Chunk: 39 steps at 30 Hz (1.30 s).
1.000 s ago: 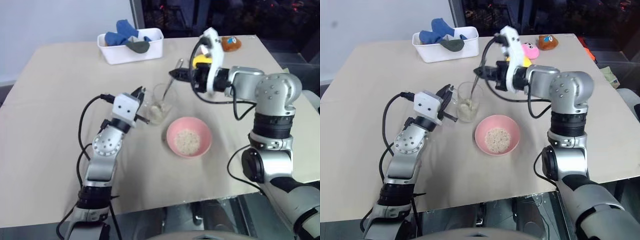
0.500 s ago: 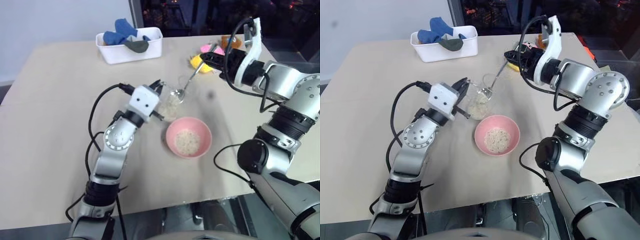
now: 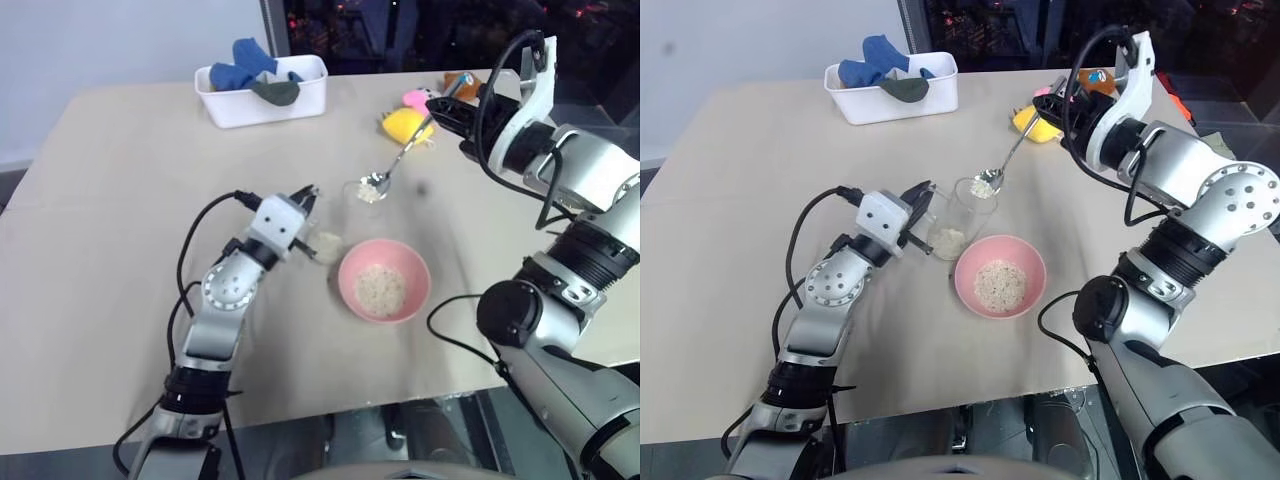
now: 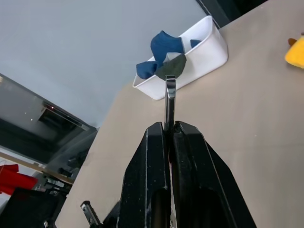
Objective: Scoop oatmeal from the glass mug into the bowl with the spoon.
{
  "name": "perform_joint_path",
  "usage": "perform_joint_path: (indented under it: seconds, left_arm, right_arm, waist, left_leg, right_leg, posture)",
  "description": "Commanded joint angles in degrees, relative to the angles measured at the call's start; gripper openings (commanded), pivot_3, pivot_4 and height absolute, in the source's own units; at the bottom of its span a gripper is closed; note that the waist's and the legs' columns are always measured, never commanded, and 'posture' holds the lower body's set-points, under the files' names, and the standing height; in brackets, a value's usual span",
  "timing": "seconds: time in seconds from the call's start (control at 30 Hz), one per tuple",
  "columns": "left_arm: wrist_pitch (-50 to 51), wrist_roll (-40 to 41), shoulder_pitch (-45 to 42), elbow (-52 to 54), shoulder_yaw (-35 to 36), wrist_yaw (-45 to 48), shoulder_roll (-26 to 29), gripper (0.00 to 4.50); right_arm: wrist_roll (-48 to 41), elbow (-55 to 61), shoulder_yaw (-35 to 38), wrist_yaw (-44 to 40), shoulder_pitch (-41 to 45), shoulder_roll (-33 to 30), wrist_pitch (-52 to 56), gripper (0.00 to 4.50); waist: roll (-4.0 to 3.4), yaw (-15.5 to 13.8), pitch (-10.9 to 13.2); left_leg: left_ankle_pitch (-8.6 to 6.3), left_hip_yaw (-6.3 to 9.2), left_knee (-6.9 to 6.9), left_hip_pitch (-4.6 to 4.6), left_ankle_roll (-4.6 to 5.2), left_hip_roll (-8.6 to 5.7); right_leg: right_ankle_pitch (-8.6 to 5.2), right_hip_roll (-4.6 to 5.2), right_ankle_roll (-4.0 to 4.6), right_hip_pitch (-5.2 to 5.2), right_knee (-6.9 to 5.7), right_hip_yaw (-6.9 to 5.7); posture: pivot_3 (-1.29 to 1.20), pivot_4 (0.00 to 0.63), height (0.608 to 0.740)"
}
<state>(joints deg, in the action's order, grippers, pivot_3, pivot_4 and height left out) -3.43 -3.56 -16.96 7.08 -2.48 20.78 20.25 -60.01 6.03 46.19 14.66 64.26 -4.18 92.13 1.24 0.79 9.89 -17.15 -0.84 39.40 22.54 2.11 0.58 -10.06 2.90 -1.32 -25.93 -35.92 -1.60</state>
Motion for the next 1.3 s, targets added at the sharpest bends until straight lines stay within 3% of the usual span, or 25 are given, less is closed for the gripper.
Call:
perform_joint_path:
  seconds: [0.03, 0.4, 0.6, 0.8, 1.07, 1.3]
  left_arm:
    - [-4.16, 1.07, 0.78, 0.76, 0.90, -0.31, -0.23, 0.09]
    - [-2.81, 1.23, 0.01, 4.12, 0.49, -0.29, -0.65, 0.09]
    - [3.81, 0.57, 0.07, 11.56, -0.22, -0.39, -0.92, 0.09]
    - [1.46, 0.60, 1.06, 8.25, 0.63, 0.44, 0.54, 0.09]
    - [-6.26, 0.37, 2.98, 1.37, 0.86, 0.68, 1.77, 0.09]
    - [-6.13, 0.58, 3.56, 2.50, 0.89, 0.69, 2.18, 0.09]
  right_arm:
    - [-5.03, 2.12, 1.00, 2.29, -0.21, -1.35, 0.37, 0.00]
    - [-19.68, 1.88, -0.43, 7.83, -5.88, -5.20, -0.86, 0.00]
    - [-37.29, 2.62, -10.17, 13.39, -14.16, -13.15, -10.04, 0.00]
    - [-51.81, 5.40, -20.93, 17.56, -21.05, -22.74, -23.97, 0.00]
    - [-52.99, 7.53, -24.06, 15.72, -23.80, -26.21, -33.23, 0.00]
    - [-52.99, 8.67, -23.90, 13.32, -25.30, -28.09, -34.28, 0.00]
  waist:
    - [0.00, -0.01, 0.00]
    - [-0.01, -0.04, -0.01]
    - [-0.01, -0.01, -0.01]
    - [-0.01, 0.02, -0.01]
    - [0.00, -0.14, -0.01]
    - [0.00, -0.26, -0.01]
  left_leg:
    - [0.00, -0.01, 0.00, 0.00, 0.00, 0.00]
    - [-0.05, -0.03, 0.00, -0.02, 0.11, 0.01]
    - [-0.06, -0.03, 0.00, 0.02, 0.12, 0.01]
    - [-0.07, -0.06, 0.01, -0.07, 0.14, 0.03]
    - [-0.07, -0.10, 0.01, -0.18, 0.16, 0.10]
    - [-0.11, -0.14, 0.01, -0.17, 0.23, 0.11]
  right_leg:
    - [0.00, 0.00, 0.00, 0.00, 0.00, 0.01]
    - [0.00, -0.01, 0.00, 0.00, 0.00, 0.01]
    - [0.00, 0.01, -0.01, 0.00, 0.03, 0.06]
    - [0.00, -0.03, -0.02, 0.01, 0.01, 0.13]
    - [0.03, -0.12, -0.08, 0.02, 0.01, 0.46]
    - [0.06, -0.10, -0.13, 0.02, 0.06, 0.55]
  posture:
    - [0.00, 0.150, 0.740]
    - [0.00, 0.150, 0.740]
    - [0.00, 0.150, 0.740]
    - [0.00, 0.150, 0.740]
    - [0.00, 0.150, 0.740]
    - [0.00, 0.150, 0.740]
